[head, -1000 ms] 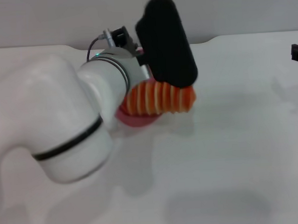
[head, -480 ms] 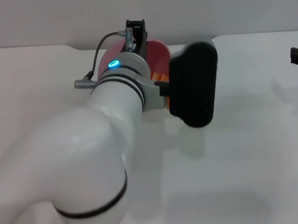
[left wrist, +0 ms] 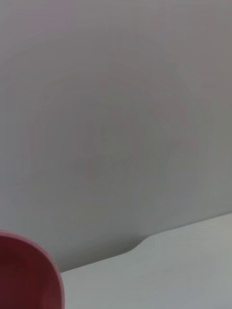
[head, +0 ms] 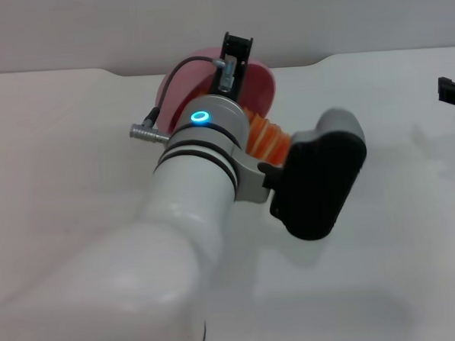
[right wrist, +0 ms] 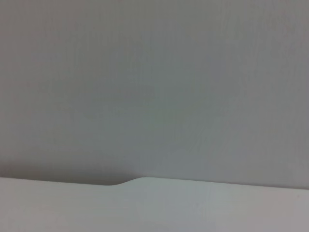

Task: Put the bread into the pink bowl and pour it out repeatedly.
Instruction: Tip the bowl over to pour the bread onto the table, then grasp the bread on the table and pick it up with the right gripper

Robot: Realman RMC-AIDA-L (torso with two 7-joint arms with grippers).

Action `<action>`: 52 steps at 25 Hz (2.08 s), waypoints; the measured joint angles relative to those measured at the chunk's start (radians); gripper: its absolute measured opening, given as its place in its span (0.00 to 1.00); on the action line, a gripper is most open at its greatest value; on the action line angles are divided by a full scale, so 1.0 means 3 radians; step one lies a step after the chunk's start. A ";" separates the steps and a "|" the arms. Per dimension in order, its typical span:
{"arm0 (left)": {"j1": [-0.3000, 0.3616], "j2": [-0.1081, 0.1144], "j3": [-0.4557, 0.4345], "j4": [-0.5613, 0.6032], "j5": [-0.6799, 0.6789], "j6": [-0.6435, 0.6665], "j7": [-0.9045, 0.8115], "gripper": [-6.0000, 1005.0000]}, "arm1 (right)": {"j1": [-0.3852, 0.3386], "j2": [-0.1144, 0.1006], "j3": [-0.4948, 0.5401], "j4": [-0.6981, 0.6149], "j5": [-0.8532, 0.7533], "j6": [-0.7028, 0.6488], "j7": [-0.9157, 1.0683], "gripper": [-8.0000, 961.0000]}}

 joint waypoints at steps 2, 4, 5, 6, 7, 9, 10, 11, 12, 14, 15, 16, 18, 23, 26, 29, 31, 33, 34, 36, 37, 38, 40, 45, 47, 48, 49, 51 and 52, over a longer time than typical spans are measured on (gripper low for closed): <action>0.0003 0.0000 0.0048 -0.0038 0.0095 0.0022 0.0041 0.06 | 0.0000 0.0000 -0.0002 0.0001 0.0000 0.0002 0.0001 0.81; 0.0006 0.0000 0.0079 -0.0079 0.0170 0.0041 0.0063 0.06 | 0.0000 0.0000 -0.0011 0.0005 0.0000 0.0004 0.0001 0.81; 0.0007 0.0000 0.0087 -0.0090 0.0187 0.0050 0.0076 0.06 | 0.0001 0.0000 -0.0023 0.0009 0.0000 0.0005 0.0002 0.81; 0.0008 0.0000 0.0095 -0.0098 0.0198 0.0053 0.0088 0.06 | 0.0001 0.0000 -0.0023 0.0009 0.0000 0.0005 0.0002 0.81; 0.0011 0.0000 0.0126 -0.0112 0.0235 0.0069 0.0130 0.06 | 0.0003 0.0000 -0.0029 0.0011 0.0000 0.0005 0.0002 0.81; 0.0013 0.0000 0.0141 -0.0120 0.0263 0.0077 0.0149 0.06 | 0.0007 0.0000 -0.0033 0.0020 0.0000 0.0006 0.0002 0.81; 0.0016 0.0000 0.0156 -0.0129 0.0299 0.0084 0.0172 0.06 | 0.0011 0.0000 -0.0035 0.0025 0.0000 0.0005 0.0003 0.81; 0.0019 0.0000 0.0158 -0.0132 0.0329 0.0093 0.0188 0.06 | 0.0015 0.0000 -0.0036 0.0029 0.0000 0.0006 0.0003 0.81; 0.0019 0.0000 0.0158 -0.0132 0.0329 0.0093 0.0188 0.06 | 0.0017 0.0000 -0.0038 0.0030 0.0000 0.0006 0.0004 0.81; 0.0021 0.0000 0.0146 -0.0133 0.0347 0.0103 0.0190 0.06 | 0.0018 0.0000 -0.0039 0.0031 0.0000 0.0006 0.0006 0.81; 0.0020 0.0000 0.0100 -0.0121 0.0326 0.0119 0.0068 0.06 | 0.0018 0.0000 -0.0039 0.0031 0.0000 0.0006 0.0014 0.81; 0.0020 0.0000 0.0100 -0.0121 0.0326 0.0119 0.0068 0.06 | 0.0018 0.0000 -0.0039 0.0031 0.0000 0.0006 0.0014 0.81; 0.0012 0.0000 0.0021 -0.0093 0.0285 0.0134 -0.0134 0.06 | 0.0020 0.0000 -0.0040 0.0032 0.0000 0.0012 0.0029 0.81; 0.0009 0.0003 -0.0570 0.0319 -0.0126 -0.0019 -0.1046 0.06 | 0.0059 -0.0007 -0.0060 -0.0010 0.0084 0.0186 0.0082 0.82; 0.0014 0.0012 -0.0973 0.0588 -0.0711 -0.0290 -0.1171 0.06 | 0.0087 -0.0010 -0.0084 -0.0074 0.0207 0.0333 0.0086 0.82; 0.0011 0.0014 -0.1158 0.0636 -0.0939 -0.0417 -0.1221 0.06 | 0.0143 -0.0009 -0.0184 -0.0177 0.0349 0.0474 0.0085 0.82; 0.0018 0.0035 -0.1459 0.0634 -0.1226 -0.0560 -0.1328 0.06 | 0.0182 -0.0014 -0.0304 -0.0237 0.0472 0.0538 0.0083 0.82; 0.0039 0.0035 -0.1523 0.0615 -0.1262 -0.0566 -0.1333 0.06 | 0.0219 -0.0013 -0.0422 -0.0266 0.0541 0.0571 0.0090 0.82; 0.0039 0.0035 -0.1523 0.0615 -0.1262 -0.0566 -0.1333 0.06 | 0.0236 -0.0011 -0.0472 -0.0271 0.0555 0.0582 0.0112 0.82; 0.0057 0.0035 -0.1571 0.0583 -0.1281 -0.0568 -0.1337 0.06 | 0.0283 -0.0010 -0.0566 -0.0251 0.0567 0.0593 0.0193 0.81; 0.0057 0.0035 -0.1571 0.0583 -0.1281 -0.0568 -0.1337 0.06 | 0.0310 -0.0009 -0.0606 -0.0227 0.0580 0.0595 0.0231 0.81; 0.0050 0.0034 -0.1596 0.0551 -0.1300 -0.0568 -0.1338 0.06 | 0.0340 -0.0010 -0.0645 -0.0182 0.0621 0.0596 0.0255 0.81; 0.0050 0.0034 -0.1596 0.0551 -0.1300 -0.0568 -0.1338 0.06 | 0.0398 -0.0014 -0.0721 -0.0041 0.0761 0.0591 0.0261 0.81; -0.0039 0.0037 -0.1745 0.0394 -0.1358 -0.0581 -0.1331 0.06 | 0.0429 -0.0013 -0.0829 0.0117 0.0855 0.0601 0.0259 0.81; -0.0067 0.0038 -0.1838 0.0315 -0.1378 -0.0583 -0.1323 0.06 | 0.0435 -0.0015 -0.0882 0.0162 0.0950 0.0609 0.0267 0.81; -0.0067 0.0038 -0.1838 0.0315 -0.1378 -0.0583 -0.1323 0.06 | 0.0436 -0.0016 -0.0905 0.0188 0.1011 0.0611 0.0267 0.81; -0.0103 0.0042 -0.1939 0.0205 -0.1465 -0.0581 -0.1315 0.06 | 0.0438 -0.0016 -0.0924 0.0213 0.1055 0.0611 0.0267 0.81; -0.0103 0.0042 -0.1939 0.0205 -0.1465 -0.0581 -0.1315 0.06 | 0.0455 -0.0013 -0.0981 0.0276 0.1117 0.0608 0.0267 0.82; -0.0116 0.0043 -0.1949 0.0166 -0.1476 -0.0563 -0.1312 0.06 | 0.0469 -0.0012 -0.1005 0.0307 0.1140 0.0603 0.0266 0.82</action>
